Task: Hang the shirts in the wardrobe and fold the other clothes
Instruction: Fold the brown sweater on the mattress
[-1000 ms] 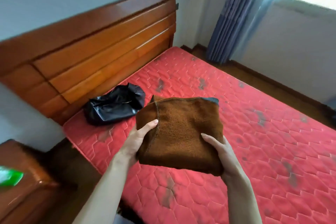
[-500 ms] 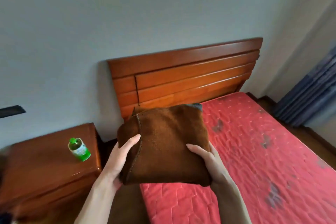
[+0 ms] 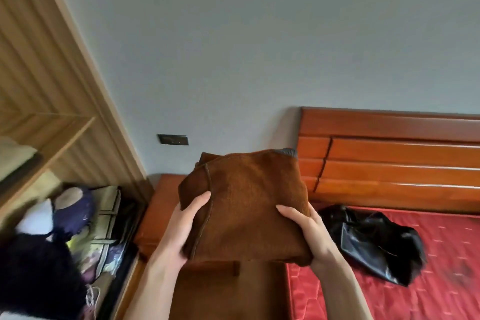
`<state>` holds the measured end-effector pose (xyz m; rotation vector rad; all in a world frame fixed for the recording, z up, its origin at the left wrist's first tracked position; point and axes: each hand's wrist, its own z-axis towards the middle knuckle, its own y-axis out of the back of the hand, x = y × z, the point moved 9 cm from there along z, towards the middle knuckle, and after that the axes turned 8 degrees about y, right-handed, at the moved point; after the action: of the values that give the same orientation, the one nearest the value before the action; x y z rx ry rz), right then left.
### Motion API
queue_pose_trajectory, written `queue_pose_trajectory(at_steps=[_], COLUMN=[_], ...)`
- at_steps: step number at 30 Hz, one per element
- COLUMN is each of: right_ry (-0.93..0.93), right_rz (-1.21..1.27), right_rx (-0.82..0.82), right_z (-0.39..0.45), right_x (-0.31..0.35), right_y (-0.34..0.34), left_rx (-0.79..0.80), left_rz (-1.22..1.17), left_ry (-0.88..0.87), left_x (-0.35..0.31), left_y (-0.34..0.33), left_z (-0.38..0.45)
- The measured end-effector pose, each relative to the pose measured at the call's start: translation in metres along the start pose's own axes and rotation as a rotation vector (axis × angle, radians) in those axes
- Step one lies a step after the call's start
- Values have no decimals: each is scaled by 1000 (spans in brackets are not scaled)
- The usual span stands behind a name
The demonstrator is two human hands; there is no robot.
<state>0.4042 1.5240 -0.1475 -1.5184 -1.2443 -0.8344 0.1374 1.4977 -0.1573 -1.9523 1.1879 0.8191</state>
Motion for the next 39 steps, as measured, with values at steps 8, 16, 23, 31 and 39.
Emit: queue_pose_trajectory(at_steps=[8, 16, 23, 31, 39], right_ry=[-103, -223, -350, -409, -335], right_rz=[-134, -238, -269, -294, -396], right_rx=[266, 515, 716, 914, 1038], right_z=[63, 134, 184, 192, 190], right_x=[-22, -49, -65, -88, -100], right_y=[-146, -279, -384, -501, -607], left_rx=[-253, -481, -643, -799, -831], left_rz=[-212, -393, -544, -560, -608], left_ry=[-19, -120, -207, -234, -295], left_x=[-30, -65, -106, -128, -160], left_y=[133, 224, 265, 333, 412], left_z=[7, 13, 11, -2, -7])
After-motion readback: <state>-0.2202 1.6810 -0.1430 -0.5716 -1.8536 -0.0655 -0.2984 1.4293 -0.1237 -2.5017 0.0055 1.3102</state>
